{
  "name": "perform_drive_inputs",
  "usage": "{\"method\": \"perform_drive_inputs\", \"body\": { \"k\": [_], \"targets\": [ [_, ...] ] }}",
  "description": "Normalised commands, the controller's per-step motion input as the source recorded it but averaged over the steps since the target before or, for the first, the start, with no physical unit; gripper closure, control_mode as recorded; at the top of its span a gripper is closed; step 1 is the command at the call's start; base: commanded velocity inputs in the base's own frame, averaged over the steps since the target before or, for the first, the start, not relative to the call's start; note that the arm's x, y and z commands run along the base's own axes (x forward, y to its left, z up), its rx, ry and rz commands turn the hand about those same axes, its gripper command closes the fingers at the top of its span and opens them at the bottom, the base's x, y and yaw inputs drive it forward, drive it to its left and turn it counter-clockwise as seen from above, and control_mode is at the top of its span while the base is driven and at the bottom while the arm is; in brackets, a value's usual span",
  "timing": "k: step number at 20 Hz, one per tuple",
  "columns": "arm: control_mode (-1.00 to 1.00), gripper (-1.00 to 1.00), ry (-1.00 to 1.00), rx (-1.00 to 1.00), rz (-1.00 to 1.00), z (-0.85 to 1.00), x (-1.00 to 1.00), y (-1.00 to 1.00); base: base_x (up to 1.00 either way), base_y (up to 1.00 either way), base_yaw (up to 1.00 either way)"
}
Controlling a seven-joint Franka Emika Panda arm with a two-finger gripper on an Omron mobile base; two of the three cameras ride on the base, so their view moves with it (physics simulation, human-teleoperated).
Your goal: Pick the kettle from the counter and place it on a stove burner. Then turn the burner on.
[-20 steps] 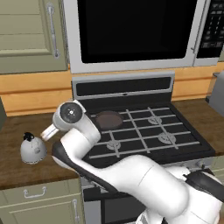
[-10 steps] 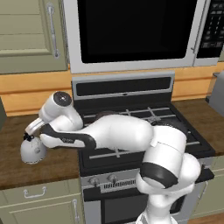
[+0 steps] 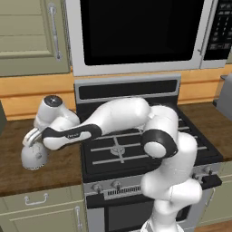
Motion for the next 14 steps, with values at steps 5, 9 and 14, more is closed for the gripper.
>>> {"method": "perform_drive_inputs", "body": {
  "k": [5,9,14],
  "targets": [
    [-1.00,-1.00,0.05,-0.20,0.00,-0.29,0.00,0.25,0.00,0.00,0.00],
    [-1.00,-1.00,0.00,-0.06,0.00,0.00,0.11,0.24,0.00,0.00,0.00],
    [-1.00,-1.00,0.03,-0.07,-0.09,0.02,0.37,0.41,0.00,0.00,0.00]
  ]
}}
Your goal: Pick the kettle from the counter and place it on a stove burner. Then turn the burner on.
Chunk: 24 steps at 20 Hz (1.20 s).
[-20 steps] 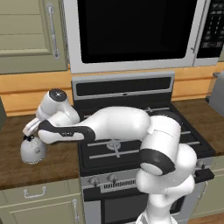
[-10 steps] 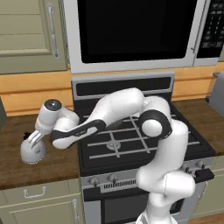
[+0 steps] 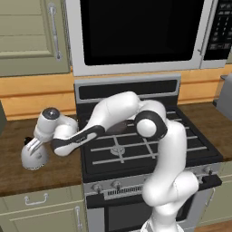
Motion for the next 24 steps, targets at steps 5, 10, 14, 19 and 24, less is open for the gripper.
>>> {"method": "perform_drive_inputs", "body": {
  "k": [5,10,14,19,24],
  "targets": [
    [-1.00,-1.00,0.15,-0.01,-0.10,0.04,0.57,0.28,0.00,0.00,0.00],
    [-1.00,-1.00,0.00,0.00,0.00,0.00,0.02,0.00,0.00,0.00,0.00],
    [-1.00,-1.00,0.00,-0.09,0.00,-0.16,0.01,0.05,0.00,0.00,0.00],
    [-1.00,1.00,0.00,-0.08,0.00,-0.34,0.00,-0.01,0.00,0.00,0.00],
    [-1.00,1.00,0.00,-0.01,0.00,-0.04,0.02,-0.02,0.00,0.00,0.00]
  ]
}}
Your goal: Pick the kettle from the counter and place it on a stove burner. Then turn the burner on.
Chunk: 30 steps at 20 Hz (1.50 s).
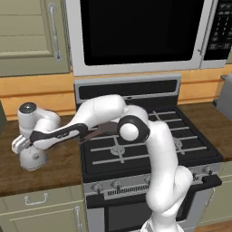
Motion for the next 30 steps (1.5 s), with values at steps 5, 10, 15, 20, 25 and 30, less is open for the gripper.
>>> {"method": "perform_drive_inputs", "body": {
  "k": [5,10,15,20,25,30],
  "targets": [
    [-1.00,1.00,-0.06,-0.05,0.00,0.00,-0.10,0.00,0.00,0.00,0.00],
    [-1.00,1.00,-0.47,-0.24,0.00,0.10,-0.86,-0.24,0.00,0.00,0.00],
    [-1.00,1.00,-0.67,-0.31,-0.02,0.41,-0.99,-0.76,0.00,0.00,0.00],
    [-1.00,1.00,-0.53,-0.14,-0.13,0.60,-0.66,-1.00,0.00,0.00,0.00],
    [-1.00,1.00,-0.23,0.06,-0.20,0.55,-0.33,-1.00,0.00,0.00,0.00],
    [-1.00,1.00,-0.03,0.37,-0.18,0.51,-0.18,-1.00,0.00,0.00,0.00]
  ]
}}
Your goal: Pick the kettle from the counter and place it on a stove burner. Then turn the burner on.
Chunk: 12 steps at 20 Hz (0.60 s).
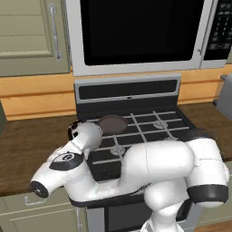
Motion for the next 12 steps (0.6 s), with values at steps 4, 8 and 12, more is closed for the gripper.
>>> {"method": "perform_drive_inputs", "body": {
  "k": [4,8,12],
  "targets": [
    [-1.00,1.00,0.02,0.58,-0.08,0.50,-0.12,-1.00,0.00,0.00,0.00],
    [-1.00,1.00,0.02,0.74,0.00,0.44,-0.18,-1.00,0.00,0.00,0.00],
    [-1.00,1.00,0.09,0.86,0.00,0.17,-0.11,-1.00,0.00,0.00,0.00]
  ]
}}
